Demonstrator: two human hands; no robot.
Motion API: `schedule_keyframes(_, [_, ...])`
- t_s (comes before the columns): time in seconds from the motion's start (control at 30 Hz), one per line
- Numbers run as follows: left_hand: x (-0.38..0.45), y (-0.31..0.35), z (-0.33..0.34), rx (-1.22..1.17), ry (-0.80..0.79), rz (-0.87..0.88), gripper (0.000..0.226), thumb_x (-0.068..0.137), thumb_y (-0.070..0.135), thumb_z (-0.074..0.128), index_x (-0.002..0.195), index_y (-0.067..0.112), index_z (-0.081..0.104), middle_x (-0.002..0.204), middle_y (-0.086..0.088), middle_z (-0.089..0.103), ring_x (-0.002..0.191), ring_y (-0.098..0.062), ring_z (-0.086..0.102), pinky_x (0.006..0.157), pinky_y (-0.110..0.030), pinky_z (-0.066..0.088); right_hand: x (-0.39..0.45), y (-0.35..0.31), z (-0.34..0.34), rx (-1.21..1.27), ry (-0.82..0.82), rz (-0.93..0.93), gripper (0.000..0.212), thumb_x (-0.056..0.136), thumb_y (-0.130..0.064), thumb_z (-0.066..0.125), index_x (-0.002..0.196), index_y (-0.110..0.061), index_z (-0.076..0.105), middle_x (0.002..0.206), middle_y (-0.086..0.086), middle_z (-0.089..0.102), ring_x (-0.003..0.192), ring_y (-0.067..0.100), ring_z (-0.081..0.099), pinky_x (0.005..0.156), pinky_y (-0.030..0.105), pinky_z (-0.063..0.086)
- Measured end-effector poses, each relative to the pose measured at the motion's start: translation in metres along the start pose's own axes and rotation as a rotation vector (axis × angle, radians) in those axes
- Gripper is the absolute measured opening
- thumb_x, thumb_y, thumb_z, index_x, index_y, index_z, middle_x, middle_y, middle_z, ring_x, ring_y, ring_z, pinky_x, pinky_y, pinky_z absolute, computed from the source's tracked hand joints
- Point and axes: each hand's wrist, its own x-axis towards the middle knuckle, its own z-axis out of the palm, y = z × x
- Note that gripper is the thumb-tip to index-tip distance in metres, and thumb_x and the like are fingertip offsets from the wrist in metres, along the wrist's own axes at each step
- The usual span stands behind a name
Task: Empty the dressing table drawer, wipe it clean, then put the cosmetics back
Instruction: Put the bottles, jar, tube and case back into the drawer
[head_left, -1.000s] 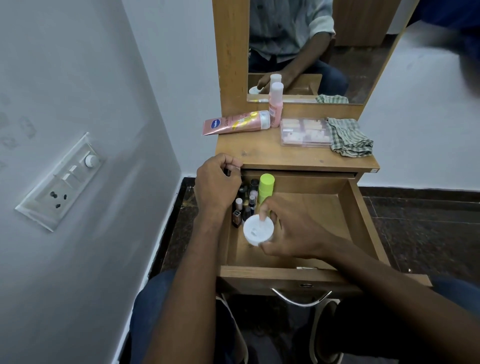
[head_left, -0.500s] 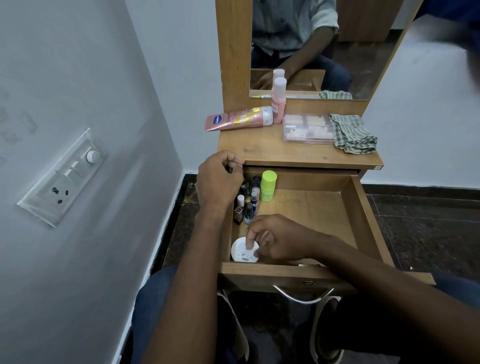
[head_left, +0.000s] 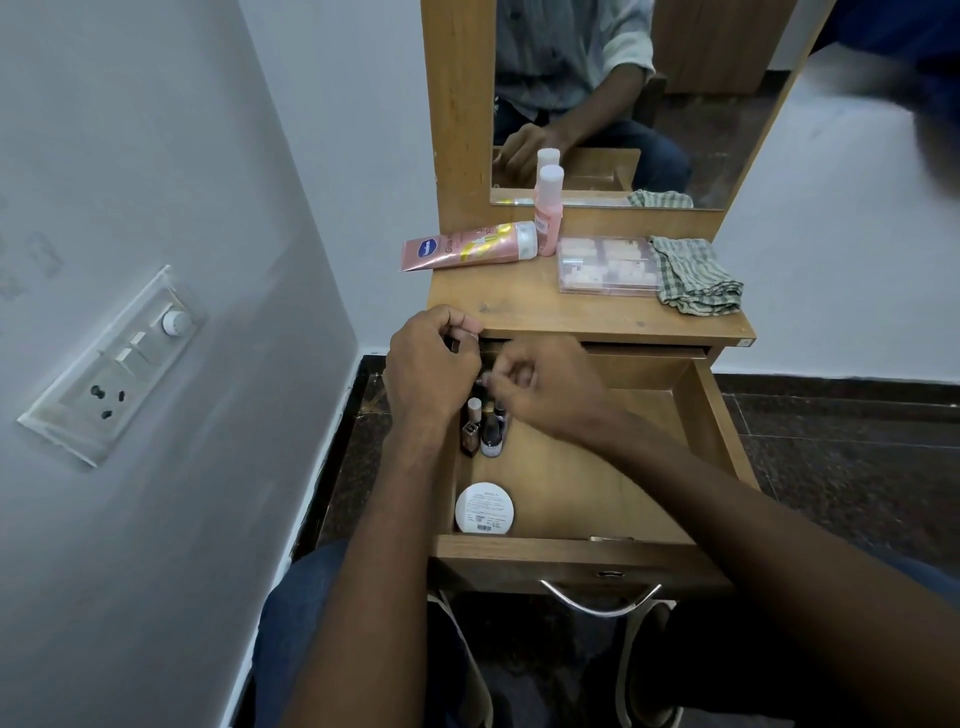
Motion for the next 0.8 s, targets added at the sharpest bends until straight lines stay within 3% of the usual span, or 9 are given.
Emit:
schedule_keyframes(0.07, [0.001,0.0,0.001,0.006,0.007,0.009,0.017,0.09,0.019,0.066,0.091,0.032,0.077,0.087,0.019,0.073,0.077,-0.005,0.066,0.072,-0.03,0.057,0.023,-0.003,-0.014,-0.053,0.102,-0.009,0.015,0.089,-0.021,0.074,0.074,-0.018,0.072,0.066,-0.011,0.065,0.058,0.002,0.056,0.057,0.022,0.047])
schedule_keyframes(0.13, [0.001,0.001,0.002,0.007,0.013,0.018,0.017,0.09,0.02,0.066,0.092,0.032,0.077,0.089,0.019,0.073,0.079,-0.005,0.066,0.074,-0.033,0.058,0.051,-0.001,-0.023,-0.174,0.126,-0.047,0.006,0.089,-0.018,0.072,0.092,-0.015,0.075,0.09,-0.003,0.072,0.079,0.009,0.06,0.073,0.029,0.053])
schedule_keyframes(0.2, [0.001,0.003,0.003,0.008,0.013,0.019,0.017,0.09,0.02,0.065,0.091,0.032,0.077,0.089,0.019,0.073,0.079,-0.005,0.066,0.075,-0.035,0.059,0.083,0.006,-0.025,-0.322,0.083,-0.071,0.029,0.088,-0.016,0.071,0.116,-0.011,0.071,0.117,0.006,0.069,0.108,0.021,0.059,0.091,0.034,0.051])
schedule_keyframes(0.27, [0.002,0.004,0.003,0.012,0.014,0.008,0.017,0.089,0.02,0.065,0.09,0.032,0.076,0.088,0.02,0.073,0.077,-0.006,0.066,0.075,-0.036,0.06,0.11,0.01,-0.022,-0.456,0.028,-0.104,0.043,0.086,-0.016,0.07,0.128,-0.009,0.064,0.127,0.011,0.062,0.122,0.03,0.053,0.1,0.041,0.048])
schedule_keyframes(0.47, [0.005,0.002,0.001,0.002,0.03,-0.002,0.018,0.09,0.018,0.063,0.088,0.033,0.074,0.087,0.018,0.073,0.075,-0.007,0.067,0.075,-0.039,0.061,0.144,-0.001,-0.01,-0.667,-0.004,-0.144,0.047,0.086,-0.018,0.07,0.13,-0.011,0.057,0.134,0.011,0.058,0.127,0.031,0.045,0.1,0.046,0.04])
schedule_keyframes(0.63, [0.005,0.003,0.0,-0.006,0.05,-0.035,0.017,0.09,0.02,0.065,0.096,0.034,0.074,0.086,0.019,0.071,0.08,-0.003,0.066,0.079,-0.037,0.06,0.145,-0.006,-0.004,-0.816,-0.002,-0.141,0.04,0.086,-0.024,0.072,0.123,-0.011,0.066,0.14,0.013,0.047,0.131,0.032,0.041,0.1,0.046,0.038])
schedule_keyframes(0.8, [0.002,0.008,-0.001,-0.008,0.132,-0.097,0.013,0.097,0.031,0.062,0.101,0.028,0.075,0.085,0.016,0.071,0.078,-0.005,0.065,0.075,-0.031,0.053,0.132,-0.005,-0.003,-0.764,-0.002,-0.173,0.042,0.091,-0.036,0.068,0.124,-0.011,0.061,0.13,0.011,0.06,0.122,0.029,0.047,0.097,0.045,0.037])
